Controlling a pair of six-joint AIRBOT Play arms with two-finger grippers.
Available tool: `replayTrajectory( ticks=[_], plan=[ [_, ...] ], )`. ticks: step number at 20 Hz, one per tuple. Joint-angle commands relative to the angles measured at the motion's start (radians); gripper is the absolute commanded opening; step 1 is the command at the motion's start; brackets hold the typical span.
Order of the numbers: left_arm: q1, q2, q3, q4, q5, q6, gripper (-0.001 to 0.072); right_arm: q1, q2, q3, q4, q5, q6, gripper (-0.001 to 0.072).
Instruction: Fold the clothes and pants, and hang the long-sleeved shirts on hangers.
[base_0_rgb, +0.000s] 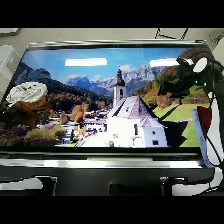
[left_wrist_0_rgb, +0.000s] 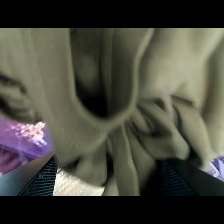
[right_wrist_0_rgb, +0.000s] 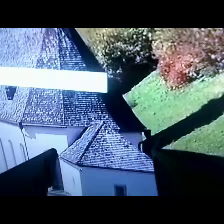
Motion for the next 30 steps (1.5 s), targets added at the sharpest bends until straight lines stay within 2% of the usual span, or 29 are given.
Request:
replayTrajectory(
  ticks=[1,2,3,4,6,10,13,16,19,21,23,24,26,28,29,30],
  plan=[
    [-0.018,-0.059,-0.009,-0.014,0.034,0.03,0.0583,0.001,0.001,0.0,0.033,0.076,0.003,0.0701],
    [-0.021,-0.055,-0.009,-0.018,0.024,0.025,0.0221,0.001,0.004,0.0,0.033,0.093,0.008,0.0699],
    [-0.025,-0.039,-0.008,-0.034,0.008,0.034,0.0037,0.001,0.01,0.0,0.032,0.104,0.008,0.0692],
    [-0.033,-0.006,-0.008,-0.05,0.006,0.036,0.003,0.001,0.02,0.0,0.031,0.106,0.008,0.0689],
    [-0.063,0.127,-0.001,-0.079,0.057,0.077,0.0029,0.001,0.048,0.0,0.016,0.093,0.008,0.0689],
    [-0.224,0.575,0.001,-0.225,0.212,0.076,0.0029,0.001,0.128,0.0,-0.003,0.037,0.008,0.0675],
    [-0.528,0.855,-0.026,-0.259,0.322,0.029,0.0028,0.001,0.2,0.0,-0.003,-0.004,0.008,0.0675],
    [-0.929,0.96,-0.122,-0.257,0.486,-0.119,0.0028,0.001,0.278,0.0,-0.002,-0.063,0.008,0.0675],
    [-1.287,0.896,-0.232,-0.257,0.732,-0.128,0.0028,0.001,0.36,0.0,-0.011,-0.111,0.009,0.0674],
    [-1.419,0.8,-0.277,-0.257,0.795,-0.131,0.0028,0.001,0.409,0.0,-0.043,-0.116,0.009,0.0674],
    [-1.441,0.688,-0.308,-0.257,0.743,-0.206,0.0028,0.001,0.441,0.0,-0.078,-0.085,0.037,0.0673],
    [-1.434,0.633,-0.325,-0.257,0.701,-0.214,0.0028,0.001,0.446,0.0,-0.08,-0.049,0.062,0.0673],
    [-1.386,0.502,-0.36,-0.256,0.55,-0.213,0.0028,0.001,0.44,-0.01,-0.053,0.039,0.125,0.067],
    [-1.324,0.343,-0.372,-0.262,0.373,-0.216,0.0029,0.001,0.433,-0.074,-0.039,0.047,0.129,0.0671],
    [-1.297,0.276,-0.368,-0.303,0.323,-0.208,0.0065,0.001,0.43,-0.129,-0.04,0.031,0.129,0.0671],
    [-1.263,0.225,-0.356,-0.392,0.286,-0.128,0.0401,0.001,0.424,-0.187,-0.038,0.014,0.129,0.0672]
  ],
)
